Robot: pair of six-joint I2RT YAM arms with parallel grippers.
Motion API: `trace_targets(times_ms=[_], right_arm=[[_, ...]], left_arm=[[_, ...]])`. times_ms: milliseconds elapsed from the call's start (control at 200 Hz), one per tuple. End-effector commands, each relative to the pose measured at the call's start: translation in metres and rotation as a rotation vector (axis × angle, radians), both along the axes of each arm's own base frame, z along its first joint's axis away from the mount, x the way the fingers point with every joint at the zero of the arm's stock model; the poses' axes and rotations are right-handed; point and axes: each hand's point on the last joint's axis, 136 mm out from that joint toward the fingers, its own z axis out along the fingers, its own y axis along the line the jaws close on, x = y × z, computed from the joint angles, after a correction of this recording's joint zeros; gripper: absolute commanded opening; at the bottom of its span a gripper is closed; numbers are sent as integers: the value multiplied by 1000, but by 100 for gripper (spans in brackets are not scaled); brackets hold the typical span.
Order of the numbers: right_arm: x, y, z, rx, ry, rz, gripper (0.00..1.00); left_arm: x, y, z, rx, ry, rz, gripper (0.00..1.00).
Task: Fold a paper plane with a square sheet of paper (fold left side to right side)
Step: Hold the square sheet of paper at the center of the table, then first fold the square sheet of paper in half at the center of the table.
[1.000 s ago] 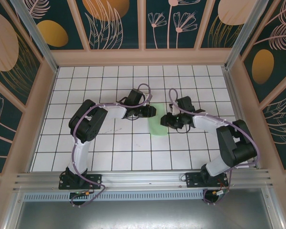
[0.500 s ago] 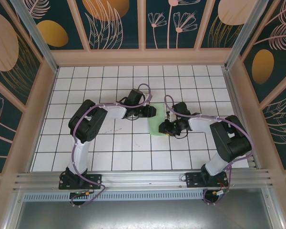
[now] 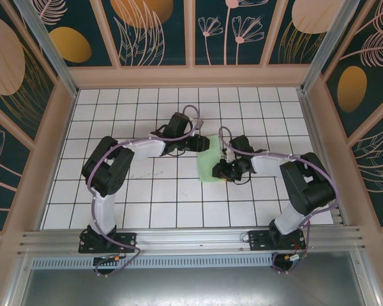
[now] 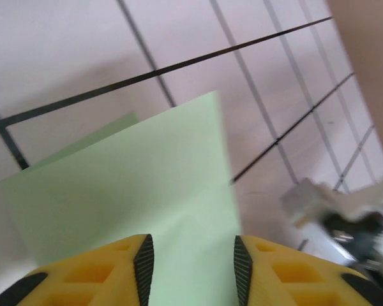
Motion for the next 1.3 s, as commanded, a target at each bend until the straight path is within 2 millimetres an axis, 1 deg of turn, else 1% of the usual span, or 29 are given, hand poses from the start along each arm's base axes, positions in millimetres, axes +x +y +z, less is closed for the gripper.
trace_targets(times_ms=[0, 40, 95, 195, 260, 325, 435, 766, 851, 961, 1146, 1296], right_arm=[[-11, -23, -32, -162, 55, -17, 30], [-11, -24, -33, -163, 56, -17, 30], [-12, -24, -35, -169, 61, -17, 30], [-13, -25, -37, -177, 66, -21, 29], [-13, -26, -38, -190, 68, -20, 29], [-12, -28, -38, -201, 67, -21, 29], [-14, -31, -40, -220, 75, -22, 28], [-20, -37, -47, -267, 105, -6, 28], [-22, -39, -49, -275, 112, -1, 28], [-25, -40, -50, -281, 122, 6, 28], [-29, -44, -54, -306, 133, 15, 28], [-31, -46, -56, -311, 141, 15, 28]], left_arm=[[-16, -4, 14, -71, 15, -55, 38], [-23, -7, 13, -91, 25, -78, 37], [-30, -10, 7, -101, 44, -98, 36], [-40, -16, -9, -80, 72, -124, 35], [-41, -17, -20, -64, 87, -123, 35], [-41, -15, -32, -40, 101, -111, 35], [-41, -10, -46, -6, 109, -91, 35], [-39, 12, -83, 130, 103, -28, 36], [-36, 15, -86, 148, 91, -17, 36], [-28, 16, -85, 156, 73, -1, 37], [-7, 21, -75, 151, 46, 34, 38], [9, 28, -77, 163, 38, 59, 39]])
